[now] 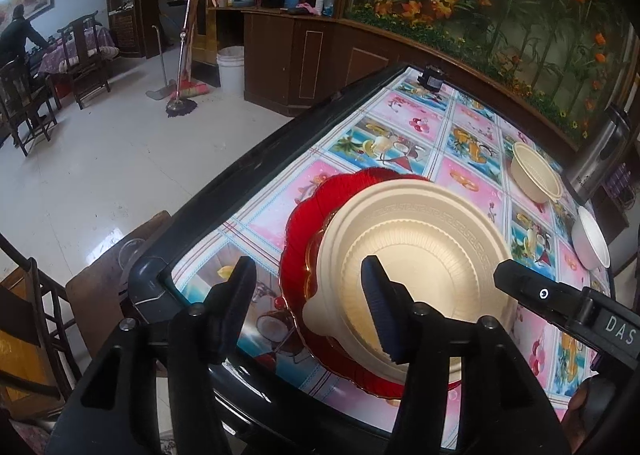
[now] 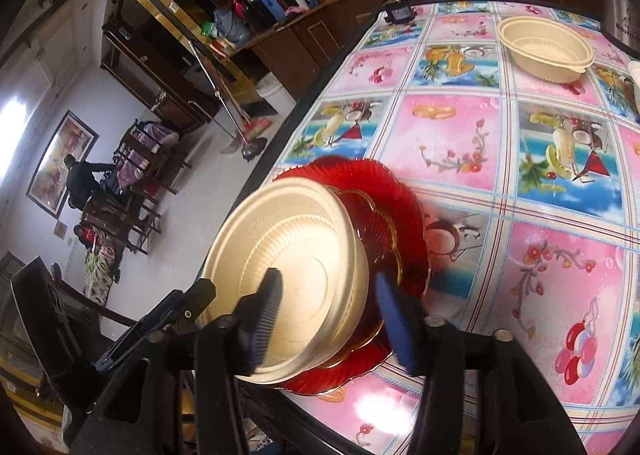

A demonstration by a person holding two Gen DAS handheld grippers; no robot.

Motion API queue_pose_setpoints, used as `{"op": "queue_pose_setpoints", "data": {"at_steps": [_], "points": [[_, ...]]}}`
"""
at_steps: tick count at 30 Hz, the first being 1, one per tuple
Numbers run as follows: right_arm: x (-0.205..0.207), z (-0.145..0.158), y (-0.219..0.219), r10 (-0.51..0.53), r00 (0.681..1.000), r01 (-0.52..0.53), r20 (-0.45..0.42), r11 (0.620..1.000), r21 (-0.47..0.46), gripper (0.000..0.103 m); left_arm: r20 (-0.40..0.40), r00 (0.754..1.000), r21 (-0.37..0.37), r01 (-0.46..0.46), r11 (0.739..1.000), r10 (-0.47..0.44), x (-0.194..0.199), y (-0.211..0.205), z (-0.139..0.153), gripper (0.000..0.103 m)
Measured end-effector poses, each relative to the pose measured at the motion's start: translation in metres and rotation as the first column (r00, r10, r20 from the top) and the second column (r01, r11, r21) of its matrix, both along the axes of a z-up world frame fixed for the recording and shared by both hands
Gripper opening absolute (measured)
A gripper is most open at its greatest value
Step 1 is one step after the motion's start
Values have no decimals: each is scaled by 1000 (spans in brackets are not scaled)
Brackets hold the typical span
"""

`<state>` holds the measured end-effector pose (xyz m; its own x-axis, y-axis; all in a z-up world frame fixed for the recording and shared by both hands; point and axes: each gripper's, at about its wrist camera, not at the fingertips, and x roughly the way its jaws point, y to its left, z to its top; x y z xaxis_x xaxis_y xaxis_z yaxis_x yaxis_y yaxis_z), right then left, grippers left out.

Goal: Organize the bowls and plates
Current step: 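Lower the beige bowl onto the white plate and open both grippers, then move both grippers to the next beige pulp bowl beside the white bowl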

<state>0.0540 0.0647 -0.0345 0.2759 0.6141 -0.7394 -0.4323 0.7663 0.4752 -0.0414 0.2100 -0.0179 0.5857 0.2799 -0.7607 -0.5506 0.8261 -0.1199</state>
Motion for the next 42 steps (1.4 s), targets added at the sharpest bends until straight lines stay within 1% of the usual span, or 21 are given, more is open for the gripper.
{"op": "queue_pose_setpoints", "data": {"at_steps": [3, 8, 11, 12, 13, 16, 27, 30, 42], "points": [[1, 3, -5, -3, 1000, 3, -8, 1000, 29, 57, 18, 1000, 13, -8, 1000, 8, -1, -1, 6, 66], [3, 8, -12, -9, 1000, 10, -15, 998, 56, 64, 24, 1000, 31, -8, 999, 7, 3, -4, 13, 68], [4, 12, -16, -13, 1000, 14, -12, 997, 71, 69, 29, 1000, 48, 2, 999, -3, 8, -10, 18, 73], [4, 14, -18, -15, 1000, 15, -7, 997, 75, 72, 33, 999, 55, 5, 998, -7, 10, -12, 21, 75], [4, 15, -20, -18, 1000, 18, -3, 997, 77, 77, 38, 999, 61, 8, 998, -10, 11, -14, 24, 75], [7, 20, -29, -37, 999, 36, 16, 996, 78, 82, 45, 998, 80, 28, 996, -32, 18, -23, 30, 76], [19, 25, -62, -97, 995, 95, 32, 994, 45, 91, 15, 991, 123, 128, 984, -131, 50, -59, 38, 76], [21, 26, -70, -112, 993, 111, 37, 993, 32, 95, 7, 988, 133, 153, 979, -155, 58, -69, 39, 76], [33, 26, -100, -171, 982, 175, 81, 984, -41, 96, -27, 973, 123, 232, 965, -231, 89, -105, 34, 76]]}}
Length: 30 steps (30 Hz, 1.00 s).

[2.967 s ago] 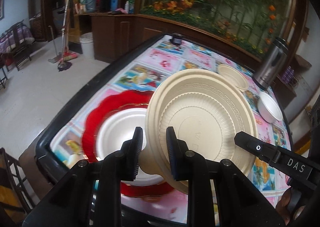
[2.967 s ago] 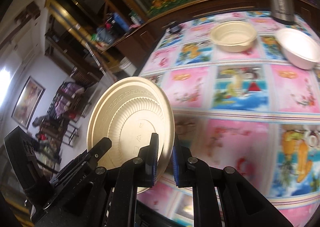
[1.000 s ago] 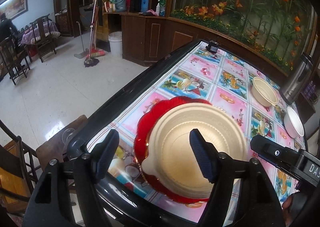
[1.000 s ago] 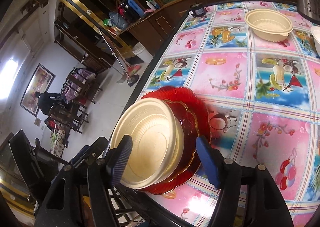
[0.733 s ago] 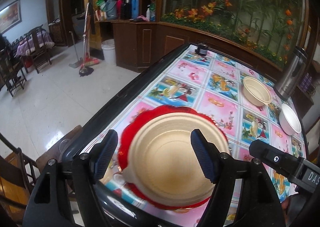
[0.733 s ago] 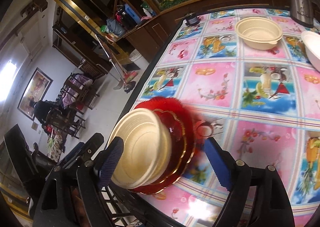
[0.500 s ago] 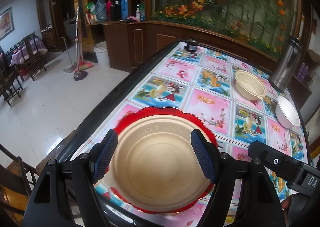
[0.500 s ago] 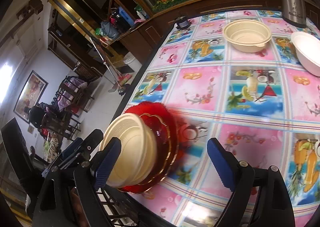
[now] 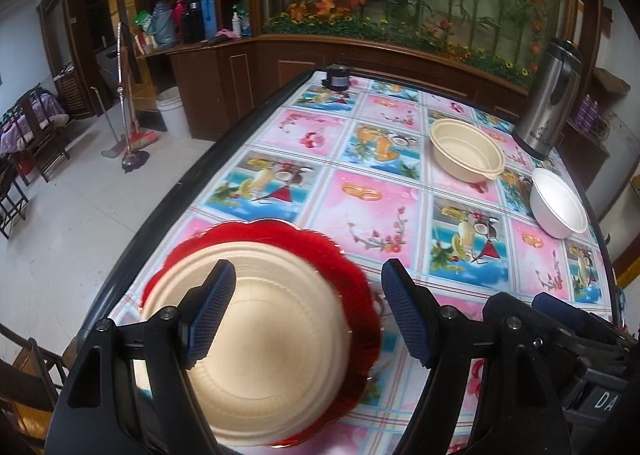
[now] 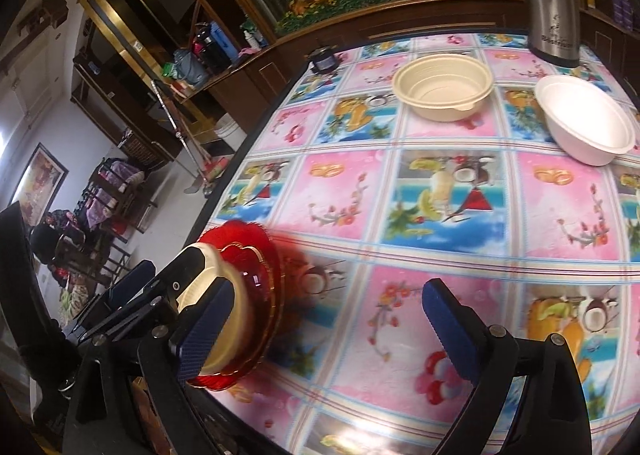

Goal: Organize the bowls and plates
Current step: 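Move both grippers to the next beige pulp bowl beside the white bowl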

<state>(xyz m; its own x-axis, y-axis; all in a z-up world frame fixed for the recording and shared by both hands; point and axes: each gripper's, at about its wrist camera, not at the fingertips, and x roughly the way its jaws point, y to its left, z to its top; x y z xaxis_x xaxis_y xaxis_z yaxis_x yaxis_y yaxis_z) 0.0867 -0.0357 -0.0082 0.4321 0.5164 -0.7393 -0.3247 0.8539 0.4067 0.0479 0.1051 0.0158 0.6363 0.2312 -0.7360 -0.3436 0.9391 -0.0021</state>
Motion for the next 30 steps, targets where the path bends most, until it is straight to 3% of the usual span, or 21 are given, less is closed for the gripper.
{"op": "queue_pose_setpoints", "data": {"at_steps": [18, 30], "points": [[30, -12, -67, -121, 991, 120, -50, 993, -8, 96, -78, 995, -94, 52, 994, -59, 68, -48, -15, 75], [75, 11, -120, -228, 974, 228, -3, 974, 11, 96, -77, 995, -94, 56, 994, -63, 116, -77, -18, 75]]}}
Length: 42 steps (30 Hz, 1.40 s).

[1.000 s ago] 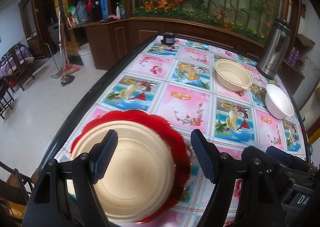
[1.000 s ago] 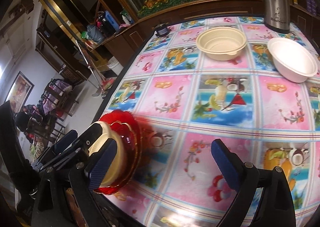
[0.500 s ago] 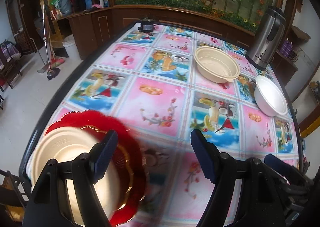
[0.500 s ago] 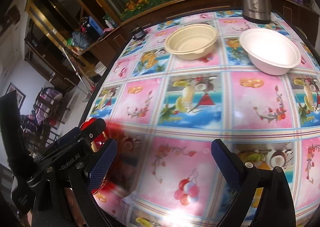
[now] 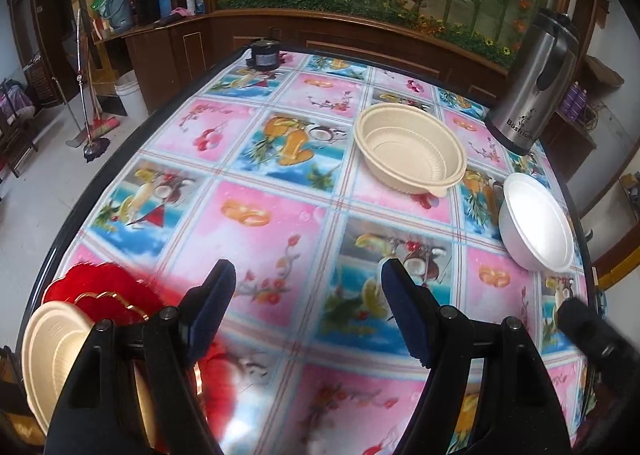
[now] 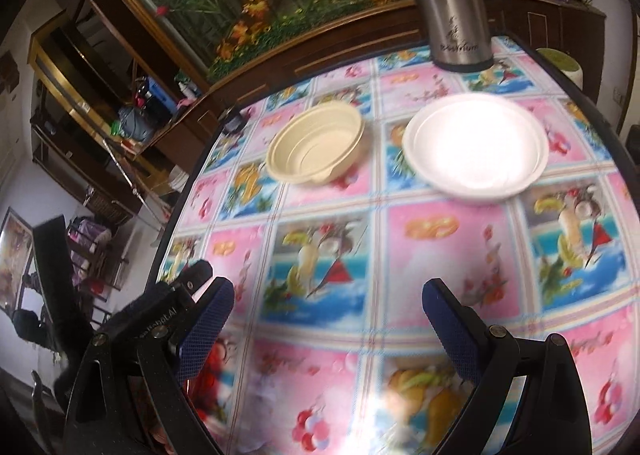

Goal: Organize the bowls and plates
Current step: 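Move both grippers to the next beige pulp bowl beside the white bowl, then grasp the rim of the second beige bowl with both grippers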

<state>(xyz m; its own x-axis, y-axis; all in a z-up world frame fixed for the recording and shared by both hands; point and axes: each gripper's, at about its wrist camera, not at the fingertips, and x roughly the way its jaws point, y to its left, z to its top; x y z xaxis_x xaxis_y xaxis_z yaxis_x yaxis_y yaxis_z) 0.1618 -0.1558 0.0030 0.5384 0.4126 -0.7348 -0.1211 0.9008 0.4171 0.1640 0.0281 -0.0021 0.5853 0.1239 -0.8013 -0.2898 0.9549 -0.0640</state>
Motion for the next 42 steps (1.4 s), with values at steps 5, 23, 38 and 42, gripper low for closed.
{"op": "queue_pose_setpoints", "data": {"at_steps": [5, 23, 38, 42], "points": [[26, 12, -9, -5, 999, 5, 35, 1000, -6, 96, 0, 1000, -14, -15, 1000, 15, 20, -6, -6, 75], [143, 9, 16, 77, 997, -77, -3, 995, -66, 96, -19, 996, -75, -89, 993, 87, 102, -12, -26, 75], [216, -35, 44, 127, 986, -134, -111, 989, -59, 79, -39, 989, -89, -147, 985, 144, 142, -13, -51, 75], [222, -47, 42, 110, 985, -117, -131, 992, -51, 76, -44, 988, -84, -153, 985, 150, 145, -13, -55, 75]]}}
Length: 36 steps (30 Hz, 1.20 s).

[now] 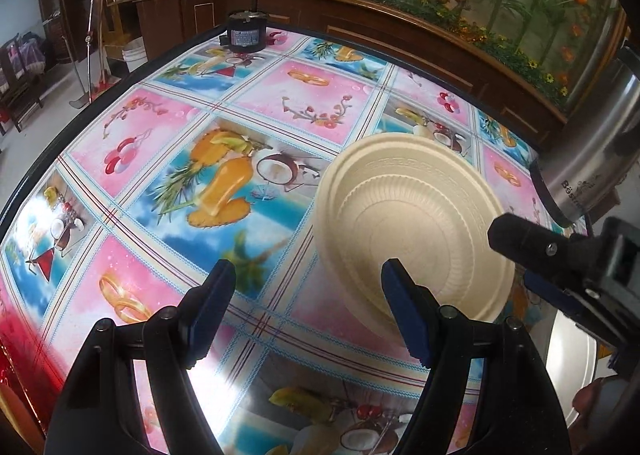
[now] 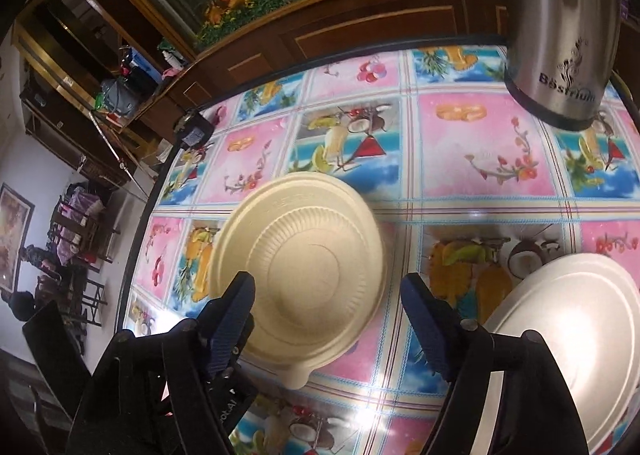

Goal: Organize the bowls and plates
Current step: 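Grasp the rim of the second beige bowl with both grippers, then lift and carry the second beige bowl with both grippers to the stack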

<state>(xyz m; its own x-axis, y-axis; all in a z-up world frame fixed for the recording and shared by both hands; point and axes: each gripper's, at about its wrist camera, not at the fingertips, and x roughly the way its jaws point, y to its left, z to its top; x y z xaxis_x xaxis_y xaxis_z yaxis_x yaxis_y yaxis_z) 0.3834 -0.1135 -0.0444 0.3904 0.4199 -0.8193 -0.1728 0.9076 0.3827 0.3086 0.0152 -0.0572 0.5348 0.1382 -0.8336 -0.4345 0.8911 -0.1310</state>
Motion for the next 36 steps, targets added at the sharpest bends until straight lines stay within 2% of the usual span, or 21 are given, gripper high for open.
{"op": "queue_pose_setpoints", "data": {"at_steps": [4, 18, 24, 26, 30, 32, 34, 36], "points": [[2, -9, -5, -17, 1000, 17, -23, 1000, 15, 71, 7, 1000, 14, -2, 1000, 1, 1, -1, -1, 75], [6, -25, -11, -45, 997, 47, -63, 998, 41, 65, 1, 1000, 36, -2, 999, 2, 5, -3, -6, 75], [7, -28, -11, -49, 996, 52, -75, 998, 42, 57, 1, 1000, 40, -4, 999, 4, 5, -1, -7, 66], [6, -29, -11, -53, 995, 56, -80, 997, 46, 56, -3, 1000, 40, 2, 999, -1, 5, -1, -8, 60], [7, -33, -10, -54, 994, 59, -95, 997, 47, 47, -15, 1000, 37, 9, 999, -9, 6, -1, -10, 38], [7, -35, -10, -56, 993, 61, -103, 997, 44, 37, -20, 1000, 37, 10, 999, -9, 6, 0, -10, 29], [8, -36, -10, -59, 992, 64, -114, 997, 37, 18, -27, 1000, 40, 12, 999, -11, 6, 0, -12, 17], [7, -39, -10, -56, 990, 61, -127, 998, 34, 9, -31, 999, 43, 22, 999, -21, 6, 0, -11, 15]]}}
